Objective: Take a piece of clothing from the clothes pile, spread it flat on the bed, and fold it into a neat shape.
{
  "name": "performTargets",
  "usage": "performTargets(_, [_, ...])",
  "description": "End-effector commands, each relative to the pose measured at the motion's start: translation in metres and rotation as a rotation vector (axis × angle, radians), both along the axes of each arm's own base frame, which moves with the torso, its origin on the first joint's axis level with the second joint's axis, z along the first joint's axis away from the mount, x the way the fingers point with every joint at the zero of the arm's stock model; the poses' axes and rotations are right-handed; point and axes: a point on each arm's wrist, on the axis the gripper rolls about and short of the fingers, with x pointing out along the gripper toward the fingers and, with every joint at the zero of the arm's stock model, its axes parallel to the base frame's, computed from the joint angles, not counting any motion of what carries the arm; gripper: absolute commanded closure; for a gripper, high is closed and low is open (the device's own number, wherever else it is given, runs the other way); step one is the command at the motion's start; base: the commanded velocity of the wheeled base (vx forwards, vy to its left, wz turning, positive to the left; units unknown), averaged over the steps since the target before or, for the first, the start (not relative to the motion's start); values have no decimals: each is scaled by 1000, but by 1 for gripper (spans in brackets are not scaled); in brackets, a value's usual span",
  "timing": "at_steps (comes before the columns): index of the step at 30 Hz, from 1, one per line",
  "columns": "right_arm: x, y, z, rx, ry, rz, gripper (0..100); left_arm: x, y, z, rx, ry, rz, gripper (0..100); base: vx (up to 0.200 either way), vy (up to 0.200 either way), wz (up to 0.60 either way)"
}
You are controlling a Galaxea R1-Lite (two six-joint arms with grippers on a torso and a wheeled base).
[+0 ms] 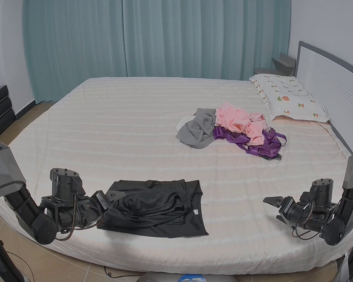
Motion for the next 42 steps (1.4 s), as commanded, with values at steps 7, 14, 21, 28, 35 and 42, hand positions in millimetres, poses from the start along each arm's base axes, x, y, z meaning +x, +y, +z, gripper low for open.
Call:
performTargets(7, [0, 0, 0, 0, 0, 0, 0, 4, 0, -10, -1, 37, 9, 0, 0, 0, 0])
performTargets(14, [0, 0, 0, 0, 0, 2, 0, 4, 0, -10, -15, 41, 20, 0, -143, 0, 0])
performTargets(21, [0, 0, 2, 1, -11, 0, 0, 7, -1, -11, -18, 40, 24, 0, -29, 0, 0])
performTargets(28, [0, 0, 3, 2, -12, 2, 0, 12, -1, -9, -57, 39, 55, 0, 0, 0, 0])
performTargets(35, [-2, 6, 4, 4, -16, 23, 0, 15, 5, -7, -75, 35, 87, 0, 0, 143, 0])
performTargets(42, [-7, 13, 13, 9, -47, 57, 0, 15, 6, -7, -75, 37, 90, 0, 0, 200, 0])
